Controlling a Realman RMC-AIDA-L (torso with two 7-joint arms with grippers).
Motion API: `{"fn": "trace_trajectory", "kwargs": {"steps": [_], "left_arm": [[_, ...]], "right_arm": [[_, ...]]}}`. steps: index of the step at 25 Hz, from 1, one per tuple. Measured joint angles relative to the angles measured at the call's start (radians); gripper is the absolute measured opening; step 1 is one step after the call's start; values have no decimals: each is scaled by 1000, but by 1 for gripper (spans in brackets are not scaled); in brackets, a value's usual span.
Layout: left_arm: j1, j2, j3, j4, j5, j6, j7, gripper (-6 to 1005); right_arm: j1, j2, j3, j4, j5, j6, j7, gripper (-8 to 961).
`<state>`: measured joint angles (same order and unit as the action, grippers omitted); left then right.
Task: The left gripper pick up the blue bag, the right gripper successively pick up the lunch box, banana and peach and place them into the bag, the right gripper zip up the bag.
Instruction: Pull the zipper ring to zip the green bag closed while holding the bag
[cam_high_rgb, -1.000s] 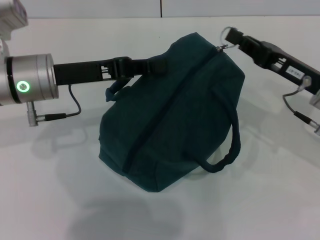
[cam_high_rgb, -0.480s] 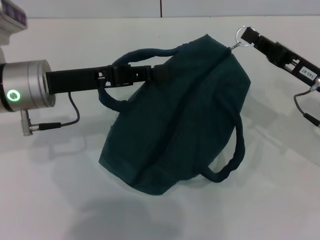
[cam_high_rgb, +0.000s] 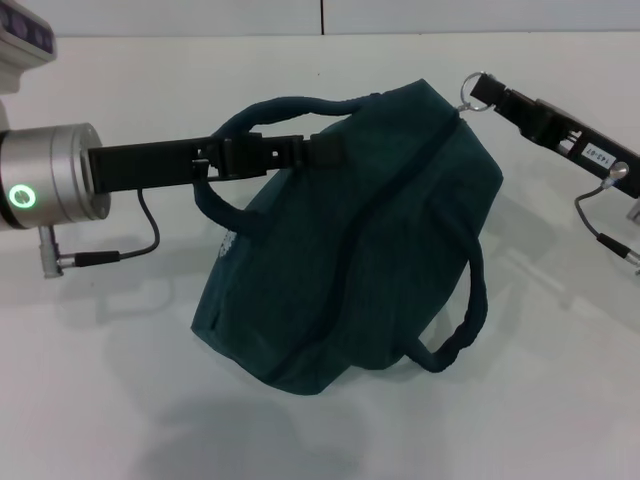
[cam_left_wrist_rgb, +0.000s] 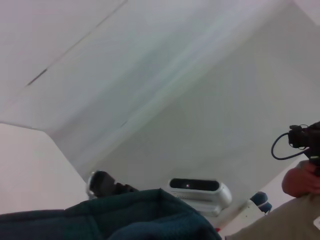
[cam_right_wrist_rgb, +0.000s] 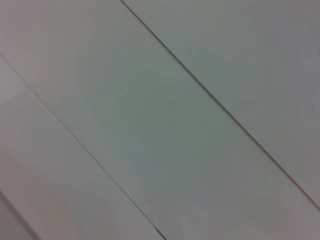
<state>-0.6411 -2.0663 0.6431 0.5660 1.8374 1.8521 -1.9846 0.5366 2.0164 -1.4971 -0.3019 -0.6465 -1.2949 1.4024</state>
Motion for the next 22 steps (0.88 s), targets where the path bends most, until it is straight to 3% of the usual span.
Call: {"fn": "trace_trajectory", "kwargs": {"steps": [12, 22], "left_arm": [[9, 1, -5, -2, -1, 10, 1, 50], [22, 0, -11, -15, -14, -112, -5, 50]], "right_arm": [[16, 2, -14, 4, 0, 44, 1, 101], [26, -1, -37, 2, -10, -12, 5, 104]]}}
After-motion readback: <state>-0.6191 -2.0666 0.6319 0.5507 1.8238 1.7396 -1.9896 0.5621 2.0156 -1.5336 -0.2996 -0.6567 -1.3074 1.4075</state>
